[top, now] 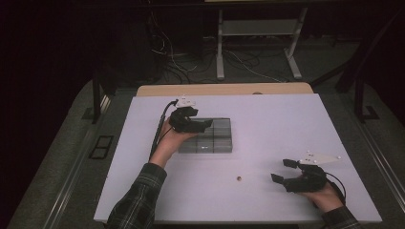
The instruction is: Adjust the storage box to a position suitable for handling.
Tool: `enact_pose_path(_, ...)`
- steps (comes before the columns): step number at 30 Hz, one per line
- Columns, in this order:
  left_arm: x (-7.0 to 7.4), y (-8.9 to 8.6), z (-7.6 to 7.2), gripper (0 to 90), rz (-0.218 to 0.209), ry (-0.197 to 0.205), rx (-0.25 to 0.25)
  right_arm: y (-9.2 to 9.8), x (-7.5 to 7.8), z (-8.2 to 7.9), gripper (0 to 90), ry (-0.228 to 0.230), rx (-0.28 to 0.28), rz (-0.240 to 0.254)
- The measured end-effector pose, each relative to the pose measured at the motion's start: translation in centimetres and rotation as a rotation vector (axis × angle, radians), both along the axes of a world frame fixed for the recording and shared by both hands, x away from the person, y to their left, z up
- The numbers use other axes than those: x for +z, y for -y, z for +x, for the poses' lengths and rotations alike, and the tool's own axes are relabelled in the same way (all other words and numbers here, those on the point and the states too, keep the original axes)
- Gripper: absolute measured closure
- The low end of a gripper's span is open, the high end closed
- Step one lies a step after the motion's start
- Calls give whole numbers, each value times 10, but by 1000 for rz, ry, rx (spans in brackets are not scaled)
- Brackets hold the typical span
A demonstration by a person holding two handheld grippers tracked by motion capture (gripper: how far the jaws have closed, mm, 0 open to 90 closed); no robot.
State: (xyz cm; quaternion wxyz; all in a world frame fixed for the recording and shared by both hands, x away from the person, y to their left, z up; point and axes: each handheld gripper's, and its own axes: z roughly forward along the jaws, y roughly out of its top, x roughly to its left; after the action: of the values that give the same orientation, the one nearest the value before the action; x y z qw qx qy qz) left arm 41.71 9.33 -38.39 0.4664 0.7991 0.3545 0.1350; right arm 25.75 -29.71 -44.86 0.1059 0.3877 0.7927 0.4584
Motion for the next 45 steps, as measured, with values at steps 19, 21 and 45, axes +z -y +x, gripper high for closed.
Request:
enact_pose_path(19, -5, 21, 55, 712, 132, -124, 23, 1, 1, 0, 196, 4, 2, 8)
enact_pose_path(21, -8, 25, 60, 756, 127, -142, 22, 1, 1, 0, 197, 4, 1, 9)
enact_pose_path(45, -25, 43, 75, 887, 257, -241, 34, 2, 3, 0, 197, 12, -3, 11)
